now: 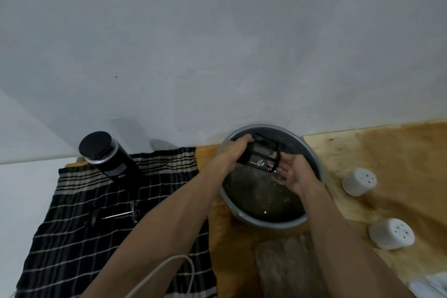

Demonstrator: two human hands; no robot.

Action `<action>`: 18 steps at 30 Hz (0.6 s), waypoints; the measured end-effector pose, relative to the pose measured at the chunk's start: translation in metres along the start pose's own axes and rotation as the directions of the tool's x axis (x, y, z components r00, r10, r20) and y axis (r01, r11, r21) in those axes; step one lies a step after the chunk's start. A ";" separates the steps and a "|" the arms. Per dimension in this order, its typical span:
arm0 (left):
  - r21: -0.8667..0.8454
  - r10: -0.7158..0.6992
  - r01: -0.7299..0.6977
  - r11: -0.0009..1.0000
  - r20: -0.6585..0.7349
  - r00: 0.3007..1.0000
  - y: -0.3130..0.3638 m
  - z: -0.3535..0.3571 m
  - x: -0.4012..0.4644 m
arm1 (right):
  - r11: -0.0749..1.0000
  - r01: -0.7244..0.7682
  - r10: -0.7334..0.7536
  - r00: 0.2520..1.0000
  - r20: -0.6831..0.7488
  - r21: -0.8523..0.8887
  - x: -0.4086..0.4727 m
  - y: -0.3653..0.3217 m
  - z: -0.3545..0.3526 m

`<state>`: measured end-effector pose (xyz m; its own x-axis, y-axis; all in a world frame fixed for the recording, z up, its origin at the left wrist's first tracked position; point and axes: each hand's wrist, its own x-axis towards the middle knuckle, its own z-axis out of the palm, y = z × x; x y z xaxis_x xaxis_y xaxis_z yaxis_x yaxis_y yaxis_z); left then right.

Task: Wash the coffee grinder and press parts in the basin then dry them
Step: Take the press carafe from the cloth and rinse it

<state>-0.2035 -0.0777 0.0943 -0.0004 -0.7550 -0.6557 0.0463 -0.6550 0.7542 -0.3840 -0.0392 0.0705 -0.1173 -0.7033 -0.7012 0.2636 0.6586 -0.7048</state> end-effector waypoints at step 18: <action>0.701 0.449 -0.493 0.515 0.270 0.852 0.094 -0.001 -0.055 | 0.551 0.642 -0.665 0.724 0.185 -0.533 -0.056 -0.044 0.006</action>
<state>-0.1983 -0.0978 0.2013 -0.2488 -0.9455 -0.2101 -0.6763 0.0143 0.7365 -0.3831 -0.0299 0.1416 -0.0835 -0.9963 -0.0190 -0.4399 0.0540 -0.8964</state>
